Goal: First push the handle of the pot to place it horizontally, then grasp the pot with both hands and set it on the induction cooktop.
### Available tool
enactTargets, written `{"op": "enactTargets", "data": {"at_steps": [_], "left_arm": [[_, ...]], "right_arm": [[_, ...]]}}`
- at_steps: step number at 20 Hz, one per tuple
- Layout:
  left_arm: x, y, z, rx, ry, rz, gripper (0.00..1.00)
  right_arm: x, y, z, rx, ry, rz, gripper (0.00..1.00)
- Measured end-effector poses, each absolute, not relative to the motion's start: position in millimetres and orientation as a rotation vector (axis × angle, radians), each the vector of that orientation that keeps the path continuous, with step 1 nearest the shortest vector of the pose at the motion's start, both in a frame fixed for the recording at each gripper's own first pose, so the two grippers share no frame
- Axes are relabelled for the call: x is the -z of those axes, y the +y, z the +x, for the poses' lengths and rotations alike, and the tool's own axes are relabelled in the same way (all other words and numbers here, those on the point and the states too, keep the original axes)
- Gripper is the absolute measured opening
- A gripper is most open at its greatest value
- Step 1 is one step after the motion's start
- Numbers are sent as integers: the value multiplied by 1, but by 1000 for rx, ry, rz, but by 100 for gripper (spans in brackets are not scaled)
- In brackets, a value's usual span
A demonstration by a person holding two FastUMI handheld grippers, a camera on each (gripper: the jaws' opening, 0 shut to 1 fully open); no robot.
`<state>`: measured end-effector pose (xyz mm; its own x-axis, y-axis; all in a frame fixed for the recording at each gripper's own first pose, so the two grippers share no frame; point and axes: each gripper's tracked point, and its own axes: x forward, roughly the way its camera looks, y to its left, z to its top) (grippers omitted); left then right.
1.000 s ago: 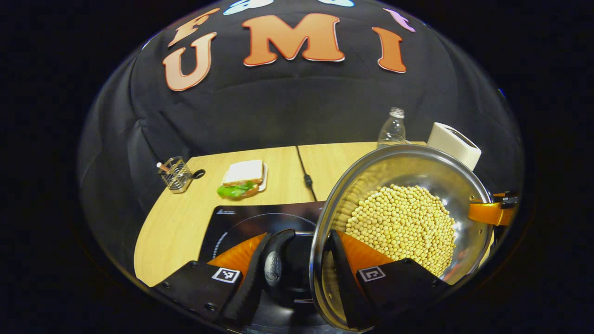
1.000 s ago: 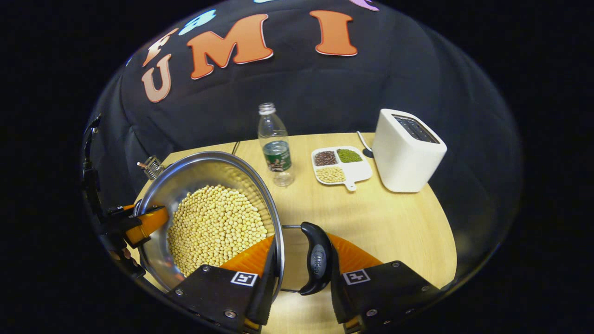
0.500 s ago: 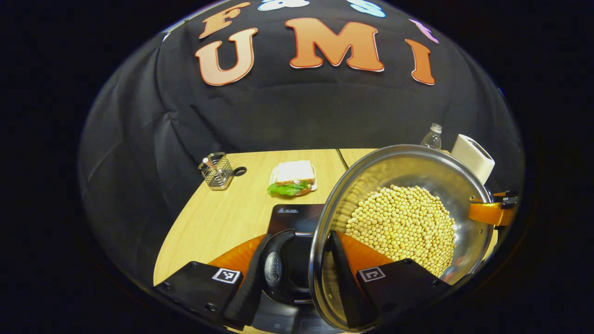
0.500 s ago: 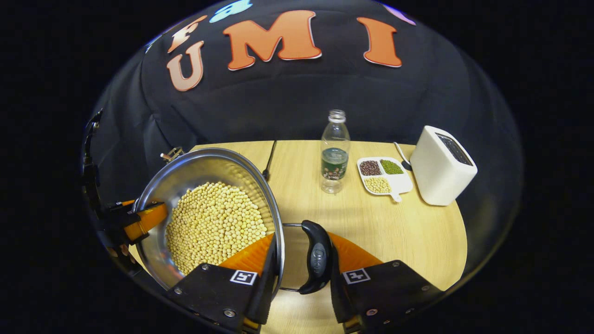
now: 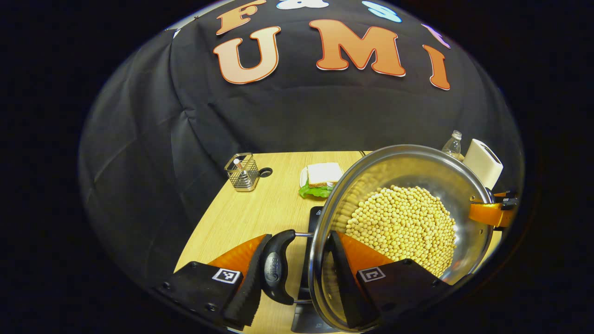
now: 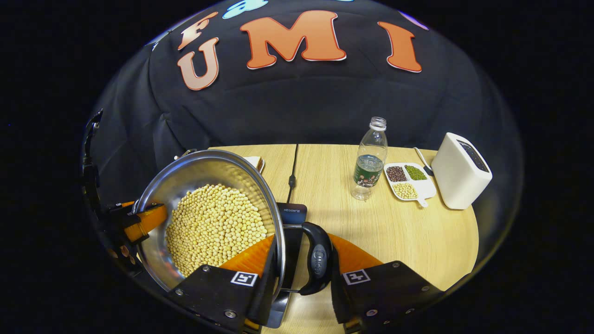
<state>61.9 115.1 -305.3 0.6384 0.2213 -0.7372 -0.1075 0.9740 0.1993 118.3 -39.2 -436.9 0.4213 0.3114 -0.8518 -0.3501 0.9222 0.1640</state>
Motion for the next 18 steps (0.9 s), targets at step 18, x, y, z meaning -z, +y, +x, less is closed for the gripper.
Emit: {"op": "enactTargets", "data": {"at_steps": [18], "left_arm": [[335, 111, 63, -183, 1020, 123, 78]], "right_arm": [[418, -56, 129, -411, 1171, -68, 53]]}}
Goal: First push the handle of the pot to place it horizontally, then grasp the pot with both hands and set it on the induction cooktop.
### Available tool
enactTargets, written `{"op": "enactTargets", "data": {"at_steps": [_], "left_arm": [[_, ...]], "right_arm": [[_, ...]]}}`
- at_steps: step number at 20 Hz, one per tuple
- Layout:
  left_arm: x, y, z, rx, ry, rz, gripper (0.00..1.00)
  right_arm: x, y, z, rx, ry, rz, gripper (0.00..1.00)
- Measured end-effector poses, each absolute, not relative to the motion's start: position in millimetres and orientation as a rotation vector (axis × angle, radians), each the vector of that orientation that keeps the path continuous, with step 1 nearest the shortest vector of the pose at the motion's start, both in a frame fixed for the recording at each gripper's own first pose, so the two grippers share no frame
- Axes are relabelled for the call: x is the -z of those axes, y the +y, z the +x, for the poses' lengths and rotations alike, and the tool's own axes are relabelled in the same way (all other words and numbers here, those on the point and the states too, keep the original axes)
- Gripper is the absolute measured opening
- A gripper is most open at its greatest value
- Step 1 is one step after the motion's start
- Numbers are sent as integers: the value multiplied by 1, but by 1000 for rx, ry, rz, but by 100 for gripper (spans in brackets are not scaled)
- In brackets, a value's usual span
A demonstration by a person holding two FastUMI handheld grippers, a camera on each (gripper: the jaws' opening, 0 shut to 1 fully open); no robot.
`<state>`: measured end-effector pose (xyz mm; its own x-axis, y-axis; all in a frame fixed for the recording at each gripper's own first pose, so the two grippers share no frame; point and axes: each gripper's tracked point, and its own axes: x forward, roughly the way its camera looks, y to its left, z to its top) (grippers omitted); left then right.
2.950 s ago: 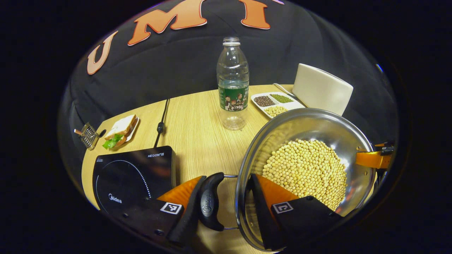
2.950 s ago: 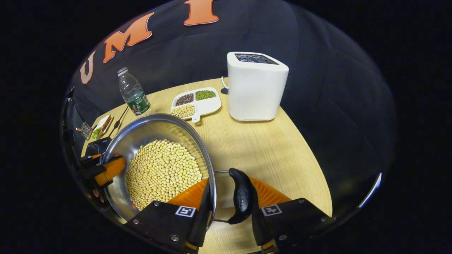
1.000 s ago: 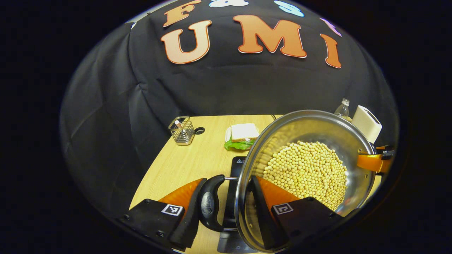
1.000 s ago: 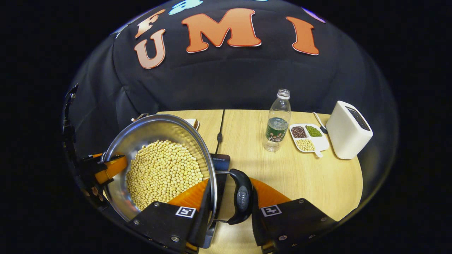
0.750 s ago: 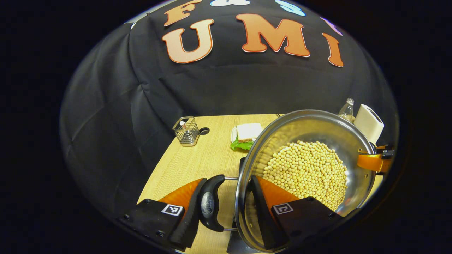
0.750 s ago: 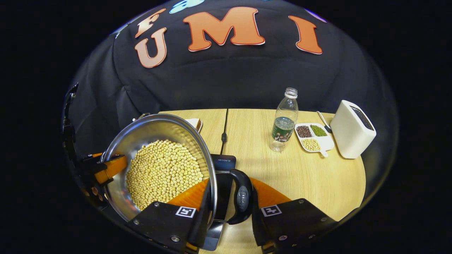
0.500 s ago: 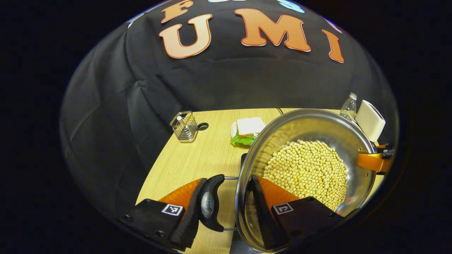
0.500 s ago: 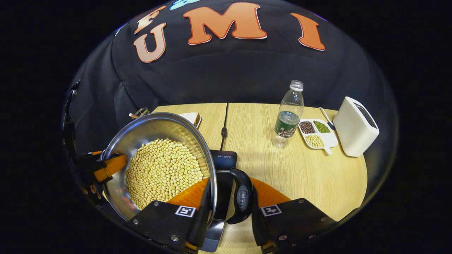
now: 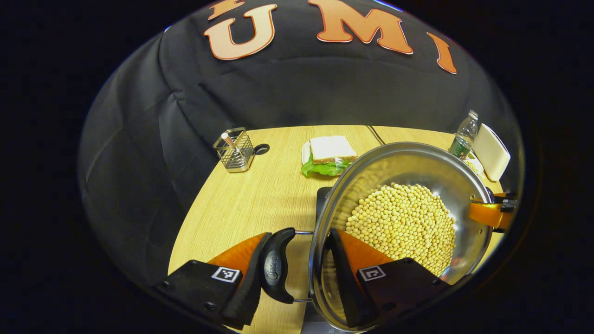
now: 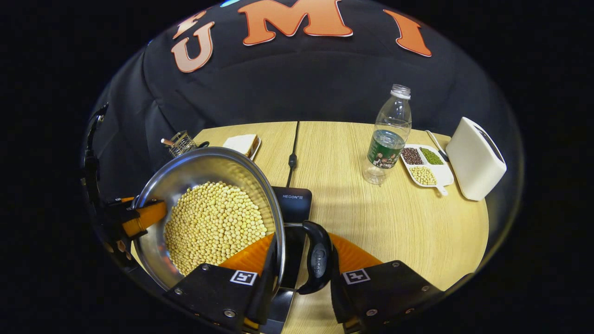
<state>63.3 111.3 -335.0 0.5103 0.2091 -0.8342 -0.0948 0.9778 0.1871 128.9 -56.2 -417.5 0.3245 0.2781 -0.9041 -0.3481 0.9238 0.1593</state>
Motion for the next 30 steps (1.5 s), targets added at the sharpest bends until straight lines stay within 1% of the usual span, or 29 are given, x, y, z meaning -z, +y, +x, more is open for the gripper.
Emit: {"op": "enactTargets", "data": {"at_steps": [1, 2, 4, 5, 6, 8, 10, 11, 12, 13, 15, 16, 17, 20, 22, 24, 25, 27, 30], "left_arm": [[333, 113, 63, -185, 1023, 119, 81], [332, 113, 64, -186, 1026, 114, 78], [334, 113, 62, -190, 1043, 105, 78], [334, 113, 63, -188, 1049, 104, 81], [330, 113, 66, -186, 1047, 105, 78], [335, 112, 63, -176, 1052, 106, 78], [340, 110, 62, -176, 1070, 92, 79], [340, 109, 62, -175, 1060, 88, 85], [340, 112, 62, -172, 1062, 96, 84], [339, 111, 60, -169, 1055, 107, 85], [336, 112, 61, -164, 1037, 129, 86], [330, 113, 63, -169, 1015, 142, 85], [326, 115, 66, -179, 987, 153, 89], [293, 117, 80, -222, 869, 171, 81], [255, 113, 91, -231, 767, 193, 82], [216, 100, 98, -228, 655, 206, 81], [195, 93, 100, -223, 601, 205, 86], [156, 75, 100, -211, 509, 192, 91], [93, 42, 96, -167, 364, 150, 91]], "right_arm": [[417, -57, 130, -412, 1172, -71, 53], [416, -58, 132, -412, 1171, -73, 53], [407, -61, 135, -412, 1177, -76, 53], [406, -60, 138, -412, 1181, -75, 53], [402, -63, 147, -411, 1181, -72, 53], [405, -62, 146, -407, 1201, -56, 53], [402, -61, 152, -403, 1176, -61, 57], [399, -64, 151, -401, 1179, -68, 58], [397, -59, 147, -404, 1170, -65, 61], [396, -62, 146, -409, 1166, -59, 62], [375, -73, 153, -425, 1146, -26, 65], [367, -75, 153, -438, 1137, -3, 67], [358, -77, 153, -449, 1118, 14, 68], [321, -90, 166, -458, 1008, 38, 72], [286, -102, 177, -453, 907, 60, 74], [253, -118, 176, -448, 804, 84, 76], [242, -126, 173, -444, 753, 88, 77], [206, -144, 181, -422, 643, 87, 81], [143, -181, 182, -396, 479, 94, 87]]}}
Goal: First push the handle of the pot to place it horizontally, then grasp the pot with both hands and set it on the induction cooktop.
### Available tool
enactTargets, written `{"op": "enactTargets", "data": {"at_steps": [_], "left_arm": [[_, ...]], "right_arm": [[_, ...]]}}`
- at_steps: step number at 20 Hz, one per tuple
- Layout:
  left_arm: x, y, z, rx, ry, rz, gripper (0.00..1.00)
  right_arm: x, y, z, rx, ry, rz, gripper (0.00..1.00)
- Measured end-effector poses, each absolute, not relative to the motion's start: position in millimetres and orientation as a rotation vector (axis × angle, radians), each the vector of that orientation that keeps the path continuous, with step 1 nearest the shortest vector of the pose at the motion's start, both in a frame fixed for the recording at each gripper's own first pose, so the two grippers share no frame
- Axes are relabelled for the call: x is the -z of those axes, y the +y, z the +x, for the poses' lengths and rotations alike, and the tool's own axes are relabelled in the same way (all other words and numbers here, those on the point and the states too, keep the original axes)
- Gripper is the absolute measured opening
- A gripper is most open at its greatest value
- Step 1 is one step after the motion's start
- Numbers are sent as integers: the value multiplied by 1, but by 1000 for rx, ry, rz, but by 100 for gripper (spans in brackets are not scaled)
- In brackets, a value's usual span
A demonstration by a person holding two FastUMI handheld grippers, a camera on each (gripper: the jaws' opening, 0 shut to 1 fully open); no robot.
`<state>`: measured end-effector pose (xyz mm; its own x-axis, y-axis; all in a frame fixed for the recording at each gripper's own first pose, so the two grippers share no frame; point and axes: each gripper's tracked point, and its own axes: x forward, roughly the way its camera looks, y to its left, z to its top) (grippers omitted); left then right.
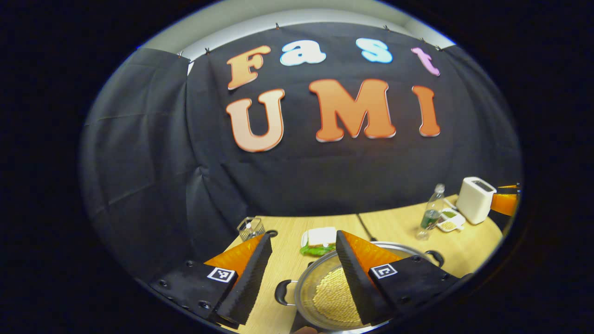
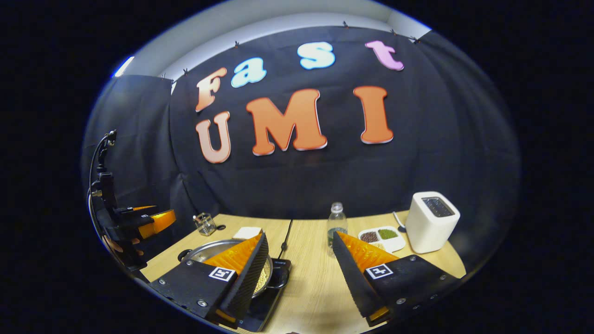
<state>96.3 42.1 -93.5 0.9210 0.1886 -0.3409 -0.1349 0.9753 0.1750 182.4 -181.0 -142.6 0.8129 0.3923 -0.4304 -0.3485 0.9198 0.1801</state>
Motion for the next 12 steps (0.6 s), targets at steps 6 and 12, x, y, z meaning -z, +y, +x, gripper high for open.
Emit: {"op": "enactTargets", "data": {"at_steps": [6, 12], "left_arm": [[-21, -8, 68, -106, 136, 99, 100], [-115, -25, 24, -72, -41, 73, 100]], "right_arm": [[35, -250, 166, -339, 245, 115, 93], [-67, -316, 145, -273, -9, 146, 93]]}}
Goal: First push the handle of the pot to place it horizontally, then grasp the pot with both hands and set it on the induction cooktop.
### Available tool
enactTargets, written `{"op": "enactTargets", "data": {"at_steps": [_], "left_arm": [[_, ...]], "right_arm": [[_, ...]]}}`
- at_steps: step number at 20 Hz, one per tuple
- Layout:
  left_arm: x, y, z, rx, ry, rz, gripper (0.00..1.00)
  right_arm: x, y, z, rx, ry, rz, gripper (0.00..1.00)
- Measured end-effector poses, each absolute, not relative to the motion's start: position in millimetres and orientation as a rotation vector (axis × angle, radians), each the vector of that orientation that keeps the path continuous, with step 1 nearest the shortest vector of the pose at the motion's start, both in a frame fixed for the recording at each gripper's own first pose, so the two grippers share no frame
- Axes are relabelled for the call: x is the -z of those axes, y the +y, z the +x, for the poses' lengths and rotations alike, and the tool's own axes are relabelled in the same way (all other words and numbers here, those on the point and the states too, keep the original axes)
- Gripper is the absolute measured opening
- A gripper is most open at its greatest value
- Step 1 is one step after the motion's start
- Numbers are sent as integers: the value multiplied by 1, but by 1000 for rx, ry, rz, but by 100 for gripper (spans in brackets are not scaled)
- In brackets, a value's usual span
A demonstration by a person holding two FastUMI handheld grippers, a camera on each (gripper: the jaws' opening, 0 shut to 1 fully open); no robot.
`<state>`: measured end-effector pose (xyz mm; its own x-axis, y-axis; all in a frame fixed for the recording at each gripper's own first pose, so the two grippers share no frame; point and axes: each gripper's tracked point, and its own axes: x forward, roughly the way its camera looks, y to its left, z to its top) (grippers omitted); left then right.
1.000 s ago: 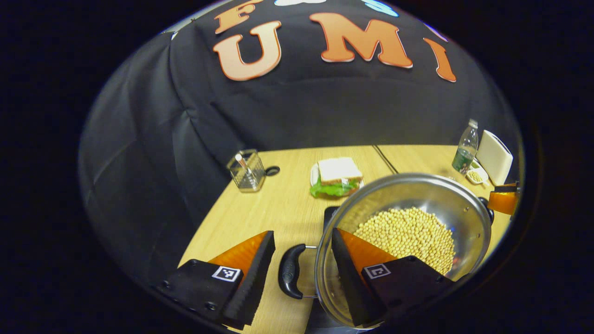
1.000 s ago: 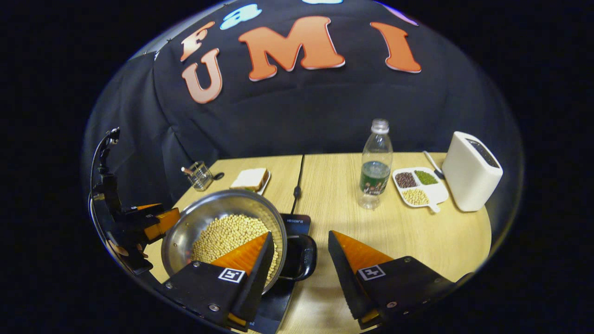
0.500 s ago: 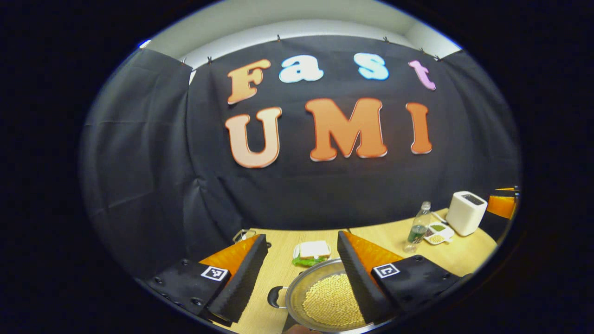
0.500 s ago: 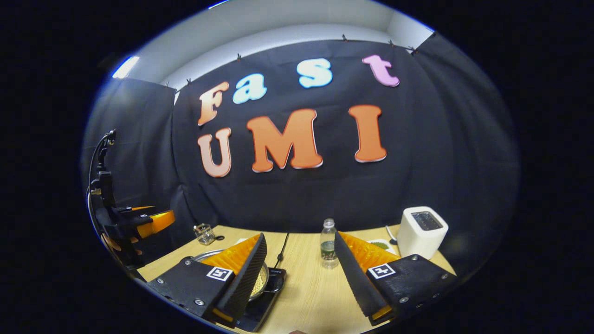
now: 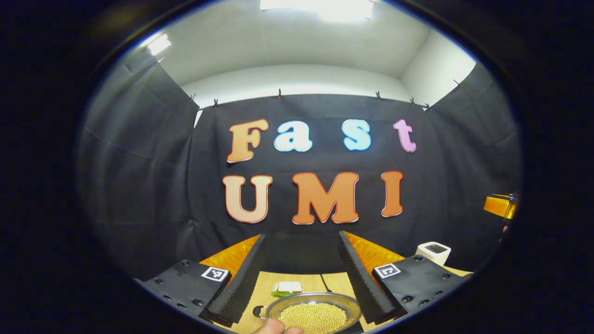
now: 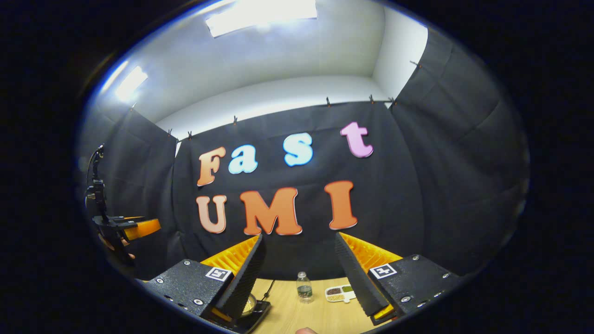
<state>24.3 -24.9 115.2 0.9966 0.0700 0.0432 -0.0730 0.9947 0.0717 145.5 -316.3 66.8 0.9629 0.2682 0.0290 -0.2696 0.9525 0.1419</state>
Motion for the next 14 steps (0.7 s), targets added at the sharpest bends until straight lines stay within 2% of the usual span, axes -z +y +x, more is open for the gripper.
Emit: {"op": "enactTargets", "data": {"at_steps": [7, 14], "left_arm": [[-174, -37, -33, -30, -159, 56, 100], [-208, -33, -66, -89, -267, 83, 100]], "right_arm": [[-124, -349, 110, -217, -122, 102, 93], [-142, -343, 85, -229, -172, 12, 93]]}}
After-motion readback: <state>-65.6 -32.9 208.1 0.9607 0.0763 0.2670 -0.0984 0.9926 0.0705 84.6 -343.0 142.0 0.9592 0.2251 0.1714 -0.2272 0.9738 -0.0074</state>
